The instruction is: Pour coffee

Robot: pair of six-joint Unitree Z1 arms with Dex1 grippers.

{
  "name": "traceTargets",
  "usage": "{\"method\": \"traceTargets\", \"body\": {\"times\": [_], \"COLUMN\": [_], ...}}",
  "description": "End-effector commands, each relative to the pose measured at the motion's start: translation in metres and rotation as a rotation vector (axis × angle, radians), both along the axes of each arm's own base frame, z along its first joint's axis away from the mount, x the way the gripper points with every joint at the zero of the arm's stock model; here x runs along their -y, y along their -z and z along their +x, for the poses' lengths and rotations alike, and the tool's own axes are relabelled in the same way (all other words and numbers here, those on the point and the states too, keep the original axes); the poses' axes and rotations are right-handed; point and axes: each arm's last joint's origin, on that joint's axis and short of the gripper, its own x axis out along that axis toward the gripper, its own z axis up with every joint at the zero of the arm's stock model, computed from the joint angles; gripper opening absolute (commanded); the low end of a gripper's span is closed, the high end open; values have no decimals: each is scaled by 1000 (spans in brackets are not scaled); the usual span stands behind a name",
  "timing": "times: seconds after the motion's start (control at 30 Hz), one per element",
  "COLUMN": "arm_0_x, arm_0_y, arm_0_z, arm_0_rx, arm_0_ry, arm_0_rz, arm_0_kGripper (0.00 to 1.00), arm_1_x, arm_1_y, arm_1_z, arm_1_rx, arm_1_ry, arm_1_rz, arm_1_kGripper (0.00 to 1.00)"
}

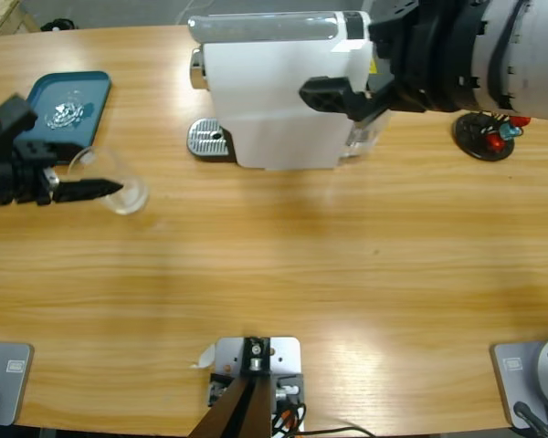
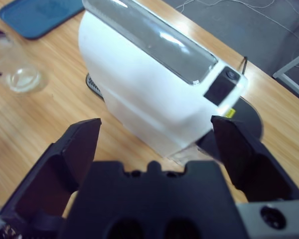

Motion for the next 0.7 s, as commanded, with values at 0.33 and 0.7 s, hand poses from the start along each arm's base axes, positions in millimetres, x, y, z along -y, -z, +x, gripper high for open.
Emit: {"method": "traceTargets", "body": {"times": [0.33,0.7], "arm_0_x": [43,85], "arm_0_y": [5,17], "arm_0_z": [121,149], "arm_0_rx": [-29,-26], "arm_0_ry": [250,321], "arm_0_rz": [123,124], "arm_0_kGripper": [199,200], "arm_1_x": [61,57], "arm_1_y": [-15,-9], "arm_1_z": [-13,-8], "arm_1_rx": [-1,-5], "arm_1_ry": [63,73], "arm_1_rz": [-59,-68], "arm_1_kGripper": [1000,1000]}}
